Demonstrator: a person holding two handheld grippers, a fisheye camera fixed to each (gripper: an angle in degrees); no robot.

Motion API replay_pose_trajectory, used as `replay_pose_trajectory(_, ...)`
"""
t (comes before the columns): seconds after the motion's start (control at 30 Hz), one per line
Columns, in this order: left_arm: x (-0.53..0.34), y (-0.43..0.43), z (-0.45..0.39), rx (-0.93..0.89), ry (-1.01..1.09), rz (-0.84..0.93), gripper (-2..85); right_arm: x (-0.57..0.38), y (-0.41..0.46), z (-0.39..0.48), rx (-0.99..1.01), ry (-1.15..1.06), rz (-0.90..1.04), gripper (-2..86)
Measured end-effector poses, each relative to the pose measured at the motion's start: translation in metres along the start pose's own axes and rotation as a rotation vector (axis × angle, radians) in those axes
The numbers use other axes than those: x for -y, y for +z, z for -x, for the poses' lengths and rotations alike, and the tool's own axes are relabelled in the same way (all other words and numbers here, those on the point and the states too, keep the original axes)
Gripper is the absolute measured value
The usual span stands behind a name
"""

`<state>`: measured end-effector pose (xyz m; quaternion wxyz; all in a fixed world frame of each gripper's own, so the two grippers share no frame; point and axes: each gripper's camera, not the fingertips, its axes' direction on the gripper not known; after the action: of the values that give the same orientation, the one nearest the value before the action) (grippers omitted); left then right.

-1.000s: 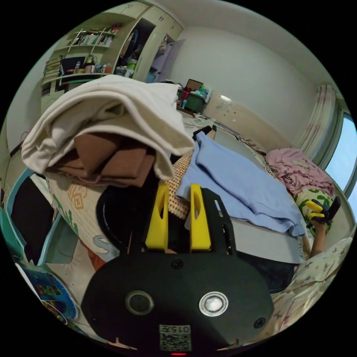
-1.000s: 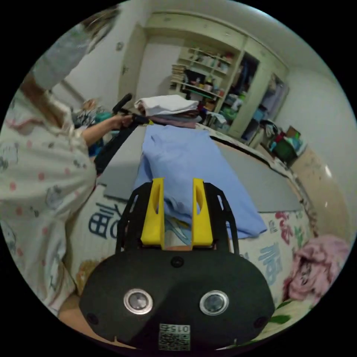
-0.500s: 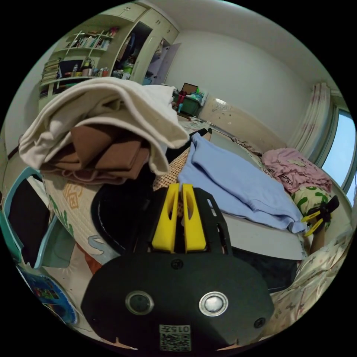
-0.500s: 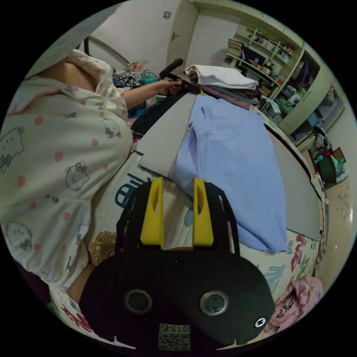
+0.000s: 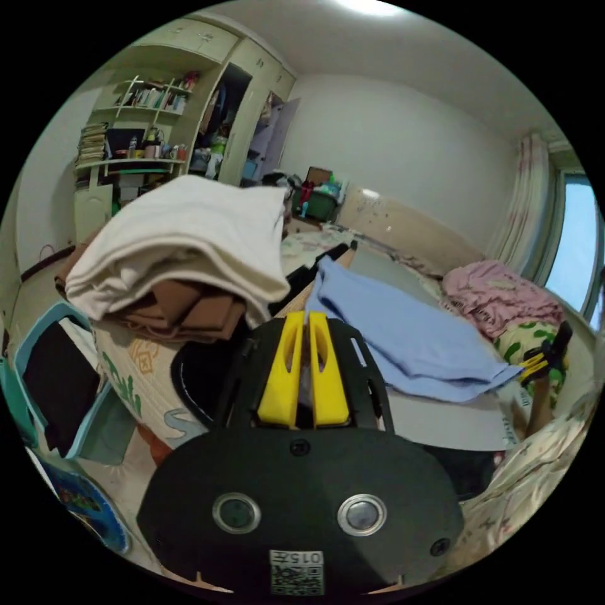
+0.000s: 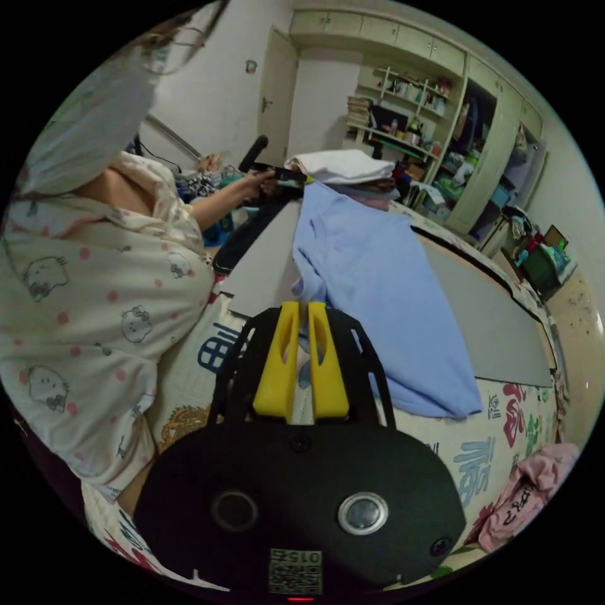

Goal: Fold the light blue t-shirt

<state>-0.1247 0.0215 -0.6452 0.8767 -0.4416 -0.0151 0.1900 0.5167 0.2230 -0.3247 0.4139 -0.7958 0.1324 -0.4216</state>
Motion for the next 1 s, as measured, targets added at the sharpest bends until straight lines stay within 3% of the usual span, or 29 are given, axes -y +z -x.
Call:
replay_pose_trajectory(0.13,-0.001,-0.024,-0.013,0.066,0.029,-0.068,0.4,-0.017,-0.021,-0.019,0.074,0.008,-0.055,3.3)
replay_pose_trajectory(0.3,-0.018,-0.016,-0.007,0.159,0.022,0.008,0.3,-0.021,-0.021,-0.018,0.147,-0.073,-0.011,9.4)
replay_pose_trajectory(0.47,-0.033,-0.005,-0.007,0.191,0.008,0.041,0.4,-0.015,0.020,0.001,0.205,-0.217,0.248,11.1)
replay_pose_trajectory(0.67,-0.042,0.005,-0.009,0.221,0.001,0.085,0.4,-0.011,0.046,-0.014,0.159,-0.160,0.371,6.0)
replay_pose_trajectory(0.87,-0.032,-0.024,-0.010,0.140,-0.033,-0.046,0.4,-0.022,-0.022,-0.005,0.162,-0.223,0.167,1.2)
replay_pose_trajectory(1.0,-0.020,-0.035,-0.022,0.259,0.052,-0.049,0.4,-0.010,0.002,0.006,0.257,-0.295,0.217,2.2)
